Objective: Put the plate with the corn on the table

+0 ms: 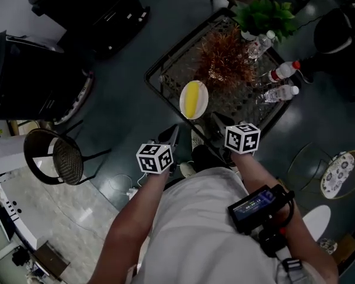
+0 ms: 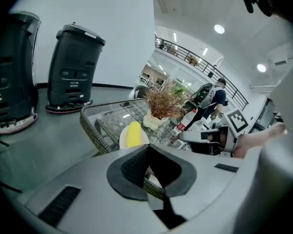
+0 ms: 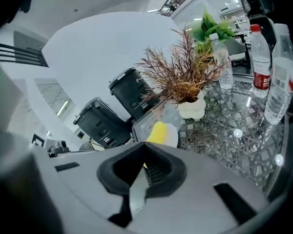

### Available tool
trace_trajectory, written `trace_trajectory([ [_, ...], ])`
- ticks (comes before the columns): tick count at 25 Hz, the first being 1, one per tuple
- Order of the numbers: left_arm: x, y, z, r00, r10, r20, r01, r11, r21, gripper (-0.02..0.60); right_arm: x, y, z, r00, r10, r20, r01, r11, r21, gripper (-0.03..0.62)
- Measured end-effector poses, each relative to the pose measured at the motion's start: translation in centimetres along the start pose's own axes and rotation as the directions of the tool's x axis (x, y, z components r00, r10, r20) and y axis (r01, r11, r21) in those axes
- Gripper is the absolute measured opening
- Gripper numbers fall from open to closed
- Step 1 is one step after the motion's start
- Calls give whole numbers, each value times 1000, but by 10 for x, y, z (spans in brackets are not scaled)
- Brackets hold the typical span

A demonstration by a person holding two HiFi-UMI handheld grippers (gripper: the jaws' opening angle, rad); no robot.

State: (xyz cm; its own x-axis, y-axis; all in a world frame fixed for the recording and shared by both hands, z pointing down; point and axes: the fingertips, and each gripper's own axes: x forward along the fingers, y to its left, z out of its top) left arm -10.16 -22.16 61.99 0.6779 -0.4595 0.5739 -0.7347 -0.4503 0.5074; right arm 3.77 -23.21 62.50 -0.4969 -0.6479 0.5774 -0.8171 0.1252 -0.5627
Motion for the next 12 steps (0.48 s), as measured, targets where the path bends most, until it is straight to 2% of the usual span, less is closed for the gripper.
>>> trace_trajectory([
  [7,-38,-13,30,995,-25,92,22,999,39,8,-24,34,6,999,39,25,-38,998,-49,9],
  [12,-61,-26,37,990,-53,133,44,997,71,8,-38,57,16,995,77,60,-72,994,-85,9],
])
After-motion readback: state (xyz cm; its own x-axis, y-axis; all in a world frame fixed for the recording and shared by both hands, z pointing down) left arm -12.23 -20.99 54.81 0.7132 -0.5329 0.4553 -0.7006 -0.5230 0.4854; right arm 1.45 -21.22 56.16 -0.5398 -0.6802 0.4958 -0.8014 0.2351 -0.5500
